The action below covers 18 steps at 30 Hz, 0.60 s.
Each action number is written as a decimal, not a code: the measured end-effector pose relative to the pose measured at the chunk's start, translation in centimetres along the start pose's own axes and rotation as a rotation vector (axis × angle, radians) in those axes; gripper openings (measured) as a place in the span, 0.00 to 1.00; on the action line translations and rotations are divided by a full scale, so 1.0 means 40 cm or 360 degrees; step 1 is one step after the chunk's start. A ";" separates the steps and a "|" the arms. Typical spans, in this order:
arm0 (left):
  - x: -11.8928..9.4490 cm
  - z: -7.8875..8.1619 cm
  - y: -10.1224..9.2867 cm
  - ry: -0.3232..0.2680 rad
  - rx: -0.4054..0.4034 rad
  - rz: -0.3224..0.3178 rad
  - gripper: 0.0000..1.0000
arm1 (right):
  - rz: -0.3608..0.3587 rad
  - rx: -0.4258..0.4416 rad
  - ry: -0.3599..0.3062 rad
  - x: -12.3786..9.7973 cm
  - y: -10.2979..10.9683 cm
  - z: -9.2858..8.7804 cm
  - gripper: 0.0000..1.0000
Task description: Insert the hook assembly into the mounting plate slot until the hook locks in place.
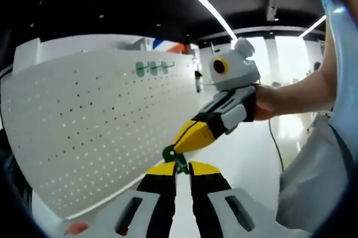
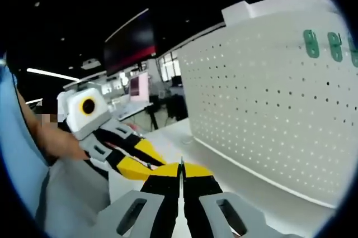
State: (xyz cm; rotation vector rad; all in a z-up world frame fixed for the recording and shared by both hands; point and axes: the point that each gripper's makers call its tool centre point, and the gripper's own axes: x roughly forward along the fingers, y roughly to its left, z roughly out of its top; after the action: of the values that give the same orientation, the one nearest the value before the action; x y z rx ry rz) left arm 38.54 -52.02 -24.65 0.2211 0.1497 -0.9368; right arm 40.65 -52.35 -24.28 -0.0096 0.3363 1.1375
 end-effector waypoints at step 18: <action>-0.064 0.072 -0.107 -0.0272 -0.0134 -0.0582 0.07 | 0.0452 0.0121 -0.0039 -0.058 0.083 0.011 0.00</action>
State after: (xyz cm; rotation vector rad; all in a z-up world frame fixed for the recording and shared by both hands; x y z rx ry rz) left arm 33.65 -53.19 -21.81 0.0342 0.0722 -1.3050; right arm 36.93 -52.92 -22.71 0.1223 0.3667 1.4041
